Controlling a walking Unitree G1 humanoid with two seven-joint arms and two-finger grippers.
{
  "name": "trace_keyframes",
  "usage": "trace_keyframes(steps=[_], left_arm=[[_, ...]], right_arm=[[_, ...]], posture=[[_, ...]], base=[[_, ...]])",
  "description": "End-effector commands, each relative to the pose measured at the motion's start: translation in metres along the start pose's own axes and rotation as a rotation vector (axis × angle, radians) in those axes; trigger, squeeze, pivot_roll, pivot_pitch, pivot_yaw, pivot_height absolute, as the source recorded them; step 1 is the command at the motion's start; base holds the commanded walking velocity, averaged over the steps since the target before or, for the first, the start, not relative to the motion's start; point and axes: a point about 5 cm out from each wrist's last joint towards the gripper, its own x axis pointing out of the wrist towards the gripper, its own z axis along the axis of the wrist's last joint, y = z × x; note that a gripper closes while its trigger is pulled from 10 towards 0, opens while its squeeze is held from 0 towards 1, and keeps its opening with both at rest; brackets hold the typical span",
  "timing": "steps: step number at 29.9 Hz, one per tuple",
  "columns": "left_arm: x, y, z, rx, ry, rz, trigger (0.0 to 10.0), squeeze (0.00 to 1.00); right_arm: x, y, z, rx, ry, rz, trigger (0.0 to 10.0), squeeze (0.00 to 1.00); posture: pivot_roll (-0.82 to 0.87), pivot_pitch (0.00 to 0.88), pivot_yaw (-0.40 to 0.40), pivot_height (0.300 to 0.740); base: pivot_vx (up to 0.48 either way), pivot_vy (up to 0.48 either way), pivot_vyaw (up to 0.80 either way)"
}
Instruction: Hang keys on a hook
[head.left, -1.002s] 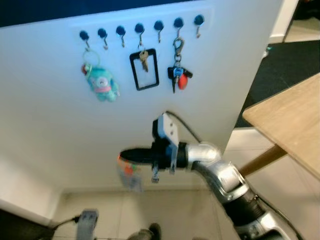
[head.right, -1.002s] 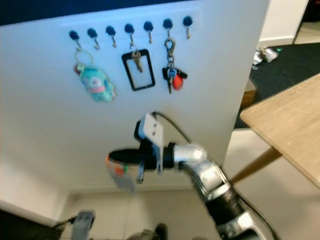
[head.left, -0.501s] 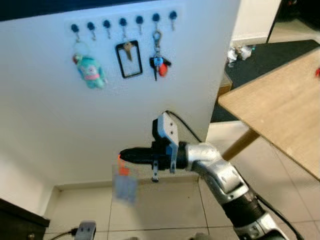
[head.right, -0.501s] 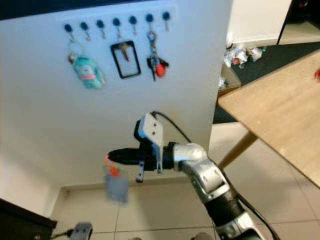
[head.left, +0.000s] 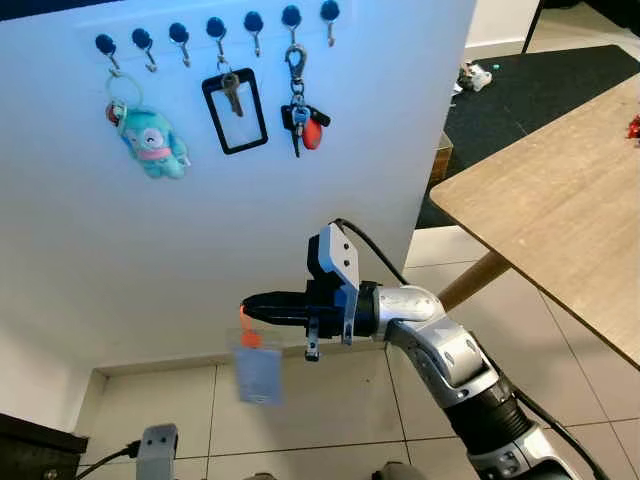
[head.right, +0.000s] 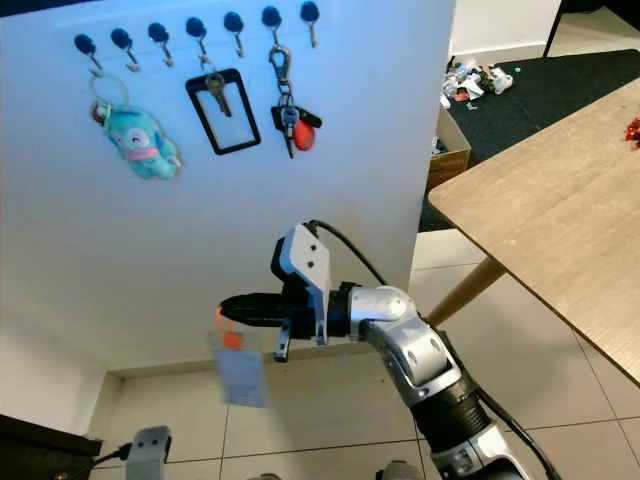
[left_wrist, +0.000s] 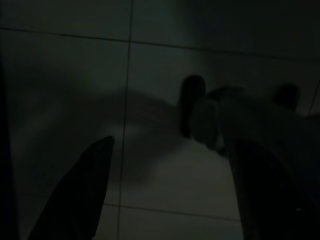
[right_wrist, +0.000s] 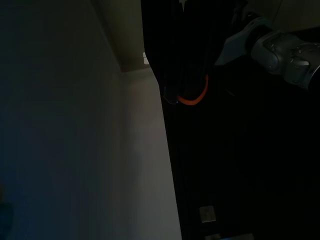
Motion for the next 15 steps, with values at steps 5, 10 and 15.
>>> trace_keyframes(steps=[5,10,15], left_arm=[[-0.0038,0.0124,-0.0033,0.003,0.009,0.033,10.0,0.0],[-0.0035,0.0104,-0.004,0.016,0.009,0.018,10.0,0.0],[-0.0026,0.0054,-0.0059,0.033,0.016,-0.004,10.0,0.0]], right_arm=[[0.0068,-0.0038,0.002,-0.014,-0.016,-0.024,10.0,0.0],[0.0071,-0.0031,0.0022,-0.012,-0.02,-0.023,10.0,0.0],[0.0065,-0.0014,0.0026,-0.008,-0.025,-0.02,10.0,0.0]], posture=[[-0.1,0.109,0.115,0.74],[-0.1,0.104,0.117,0.74],[-0.11,0.109,0.118,0.74]], base=[[0.0,0.0,0.0],[0.21,0.0,0.0],[0.302,0.0,0.0]])
